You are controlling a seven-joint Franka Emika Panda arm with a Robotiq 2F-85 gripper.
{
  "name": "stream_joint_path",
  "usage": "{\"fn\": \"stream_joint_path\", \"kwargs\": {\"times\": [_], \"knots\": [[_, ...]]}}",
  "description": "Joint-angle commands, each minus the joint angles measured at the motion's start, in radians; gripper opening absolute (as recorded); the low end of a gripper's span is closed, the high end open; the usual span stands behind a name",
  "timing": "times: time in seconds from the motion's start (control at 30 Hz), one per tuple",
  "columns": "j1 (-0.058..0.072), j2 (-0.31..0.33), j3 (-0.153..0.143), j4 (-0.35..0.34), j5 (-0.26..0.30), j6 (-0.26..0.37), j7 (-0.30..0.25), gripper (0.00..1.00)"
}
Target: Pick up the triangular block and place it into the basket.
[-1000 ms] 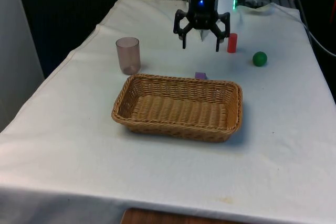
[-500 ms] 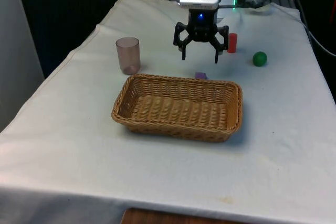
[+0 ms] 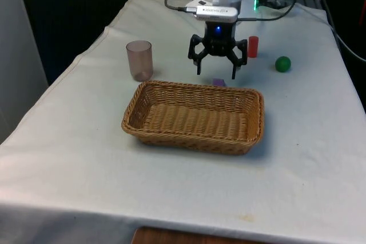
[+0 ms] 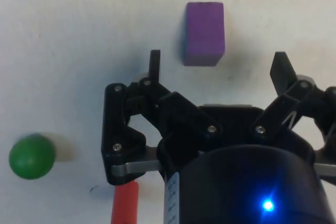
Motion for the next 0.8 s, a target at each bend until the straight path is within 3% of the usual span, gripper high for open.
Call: {"fn": "stream_joint_path", "kwargs": {"times": [0.0, 0.17, 0.2, 0.23, 0.33, 0.5, 0.53, 0.57, 0.6, 0.77], "knots": [[-0.016, 0.000, 0.027, -0.002, 0.031, 0.014, -0.019, 1.00], [-0.017, 0.020, 0.028, -0.001, 0.029, 0.032, -0.015, 1.00], [0.000, 0.024, 0.002, 0.001, 0.001, 0.023, 0.002, 1.00], [-0.016, 0.023, 0.028, 0.000, 0.028, 0.035, -0.014, 1.00], [-0.016, 0.034, 0.028, 0.001, 0.027, 0.043, -0.012, 0.99], [-0.016, 0.040, 0.029, 0.002, 0.025, 0.049, -0.010, 0.75], [0.000, 0.043, 0.004, 0.004, 0.001, 0.039, 0.005, 0.67], [-0.016, 0.040, 0.029, 0.002, 0.025, 0.049, -0.010, 0.67], [-0.016, 0.042, 0.029, 0.003, 0.025, 0.050, -0.010, 0.57], [-0.016, 0.043, 0.029, 0.003, 0.025, 0.051, -0.009, 0.33]]}}
